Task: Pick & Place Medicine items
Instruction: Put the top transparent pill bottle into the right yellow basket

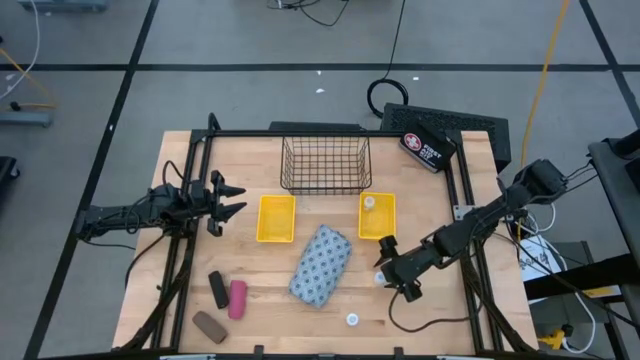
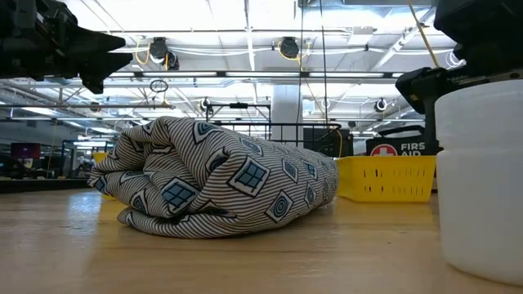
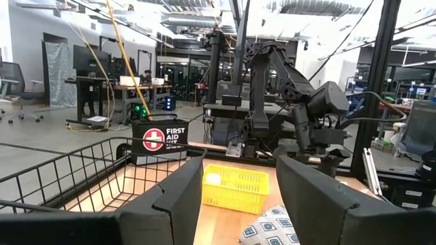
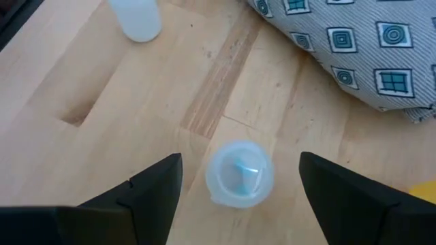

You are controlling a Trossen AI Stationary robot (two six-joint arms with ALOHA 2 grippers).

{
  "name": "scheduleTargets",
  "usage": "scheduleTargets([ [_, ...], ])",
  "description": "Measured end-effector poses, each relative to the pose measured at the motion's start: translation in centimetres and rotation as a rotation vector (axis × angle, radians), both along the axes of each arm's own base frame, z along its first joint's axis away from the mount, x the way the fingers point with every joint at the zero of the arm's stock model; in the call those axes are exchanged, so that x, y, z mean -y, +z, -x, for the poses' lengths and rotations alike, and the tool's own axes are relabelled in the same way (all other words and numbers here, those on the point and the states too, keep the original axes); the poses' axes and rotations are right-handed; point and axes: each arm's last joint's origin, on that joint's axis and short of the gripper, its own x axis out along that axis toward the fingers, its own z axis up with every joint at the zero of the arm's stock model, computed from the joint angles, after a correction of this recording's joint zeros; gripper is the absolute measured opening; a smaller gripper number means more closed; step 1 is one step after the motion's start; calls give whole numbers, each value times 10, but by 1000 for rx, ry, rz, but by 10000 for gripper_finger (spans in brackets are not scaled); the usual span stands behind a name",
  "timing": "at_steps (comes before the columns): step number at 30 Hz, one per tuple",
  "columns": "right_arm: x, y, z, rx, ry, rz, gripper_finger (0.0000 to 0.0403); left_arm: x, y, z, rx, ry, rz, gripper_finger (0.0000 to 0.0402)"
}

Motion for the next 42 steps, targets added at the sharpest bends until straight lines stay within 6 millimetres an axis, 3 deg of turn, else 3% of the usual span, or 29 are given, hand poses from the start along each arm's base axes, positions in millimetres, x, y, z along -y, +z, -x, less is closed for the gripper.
scheduleTargets([
  [12,0,0,0,-4,6,-5,238,0,0,0,0,0,0,198],
  [26,-1,-8,-2,-23,16,22,227,0,0,0,0,0,0,198],
  [42,-1,-8,-3,-19,21,28,159,0,0,0,0,1,0,198],
])
